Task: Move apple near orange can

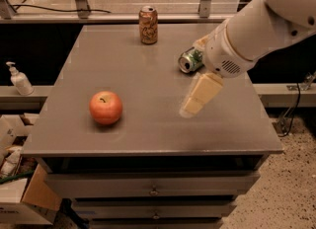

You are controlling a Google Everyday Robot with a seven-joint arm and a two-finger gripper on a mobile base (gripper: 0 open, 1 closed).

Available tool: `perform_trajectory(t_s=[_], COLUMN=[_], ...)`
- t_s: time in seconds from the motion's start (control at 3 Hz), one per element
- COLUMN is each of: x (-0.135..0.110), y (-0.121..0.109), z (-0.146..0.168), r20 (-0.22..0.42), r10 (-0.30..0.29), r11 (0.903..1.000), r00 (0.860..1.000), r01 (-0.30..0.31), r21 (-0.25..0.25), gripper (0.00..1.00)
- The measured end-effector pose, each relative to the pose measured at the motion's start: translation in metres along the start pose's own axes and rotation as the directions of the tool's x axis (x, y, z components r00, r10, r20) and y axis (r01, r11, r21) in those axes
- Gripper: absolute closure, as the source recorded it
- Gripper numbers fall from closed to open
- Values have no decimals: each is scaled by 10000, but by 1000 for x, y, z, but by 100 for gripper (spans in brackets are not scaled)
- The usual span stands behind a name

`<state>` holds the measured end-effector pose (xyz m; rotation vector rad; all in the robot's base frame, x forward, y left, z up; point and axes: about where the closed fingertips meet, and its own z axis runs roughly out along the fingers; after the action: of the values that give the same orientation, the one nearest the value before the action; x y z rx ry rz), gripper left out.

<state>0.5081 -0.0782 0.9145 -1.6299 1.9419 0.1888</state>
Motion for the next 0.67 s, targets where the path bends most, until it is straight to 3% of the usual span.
perform_trajectory(t_s=[0.33, 0.67], x=[-17, -42], y=[-2, 8], z=[30, 58], r20=[933, 1874], r10=[191, 324], r11=[9998, 9980], r00=[9955, 9818], r01=[-185, -217], r21=[-80, -588], gripper=[0, 0])
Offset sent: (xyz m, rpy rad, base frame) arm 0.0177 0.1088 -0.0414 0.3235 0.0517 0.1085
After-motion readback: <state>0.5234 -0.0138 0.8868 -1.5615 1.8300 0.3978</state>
